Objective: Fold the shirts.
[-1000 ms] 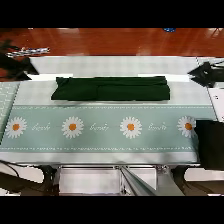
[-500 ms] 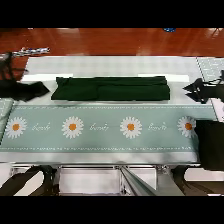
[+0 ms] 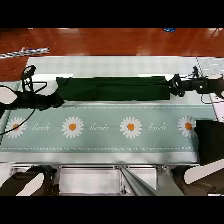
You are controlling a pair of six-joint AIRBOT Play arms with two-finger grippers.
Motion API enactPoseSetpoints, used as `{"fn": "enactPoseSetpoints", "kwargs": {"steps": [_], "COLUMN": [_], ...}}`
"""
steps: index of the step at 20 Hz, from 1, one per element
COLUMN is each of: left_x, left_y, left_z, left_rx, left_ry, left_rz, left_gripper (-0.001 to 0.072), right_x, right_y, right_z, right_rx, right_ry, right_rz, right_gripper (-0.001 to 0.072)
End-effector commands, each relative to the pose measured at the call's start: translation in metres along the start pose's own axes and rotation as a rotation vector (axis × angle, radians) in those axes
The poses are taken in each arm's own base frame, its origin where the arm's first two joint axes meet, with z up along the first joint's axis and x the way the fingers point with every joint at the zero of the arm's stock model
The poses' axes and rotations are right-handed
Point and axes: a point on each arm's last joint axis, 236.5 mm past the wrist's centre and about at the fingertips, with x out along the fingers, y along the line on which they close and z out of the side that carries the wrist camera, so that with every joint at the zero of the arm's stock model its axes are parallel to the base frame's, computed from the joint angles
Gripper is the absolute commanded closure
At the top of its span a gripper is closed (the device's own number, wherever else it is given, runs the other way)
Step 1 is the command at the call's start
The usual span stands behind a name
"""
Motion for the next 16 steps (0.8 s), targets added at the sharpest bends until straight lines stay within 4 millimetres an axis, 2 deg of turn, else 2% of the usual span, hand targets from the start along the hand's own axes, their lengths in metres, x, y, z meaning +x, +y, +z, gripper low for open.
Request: {"fn": "enactPoseSetpoints", "kwargs": {"steps": [1, 2, 3, 6, 8, 10, 11, 12, 13, 14, 16], "left_x": [0.001, 0.001, 0.001, 0.001, 0.001, 0.001, 0.001, 0.001, 0.002, 0.002, 0.003], "left_y": [-0.001, -0.001, -0.001, -0.006, -0.01, -0.018, -0.024, -0.034, -0.046, -0.064, -0.104], "left_z": [0.0, 0.0, 0.0, 0.0, 0.0, -0.001, -0.002, -0.002, 0.001, 0.008, 0.022], "left_rx": [0.0, 0.0, 0.0, -0.014, -0.025, -0.045, -0.049, -0.055, -0.039, -0.005, 0.019], "left_ry": [-0.006, -0.006, -0.005, -0.006, -0.003, 0.003, 0.004, 0.005, -0.012, -0.053, -0.138], "left_rz": [-0.003, -0.003, -0.004, -0.023, -0.04, -0.073, -0.09, -0.12, -0.15, -0.192, -0.273], "left_gripper": [0.0202, 0.0202, 0.0202, 0.0202, 0.0203, 0.0206, 0.0254, 0.0515, 0.0673, 0.0679, 0.0679], "right_x": [0.022, 0.023, 0.022, 0.003, -0.031, -0.078, -0.1, -0.121, -0.141, -0.163, -0.193], "right_y": [0.018, 0.025, 0.035, 0.065, 0.086, 0.105, 0.112, 0.12, 0.125, 0.129, 0.133], "right_z": [-0.002, -0.002, -0.002, -0.004, -0.002, -0.011, -0.021, -0.034, -0.046, -0.062, -0.096], "right_rx": [-0.032, -0.054, -0.092, -0.164, -0.278, -0.421, -0.475, -0.516, -0.555, -0.586, -0.621], "right_ry": [0.031, 0.03, 0.032, 0.03, -0.031, -0.08, -0.089, -0.1, -0.127, -0.163, -0.206], "right_rz": [0.013, 0.019, 0.031, 0.056, 0.016, -0.063, -0.1, -0.12, -0.146, -0.172, -0.184], "right_gripper": [0.0393, 0.0578, 0.069, 0.0691, 0.0692, 0.0692, 0.0691, 0.0692, 0.0692, 0.0692, 0.0692]}}
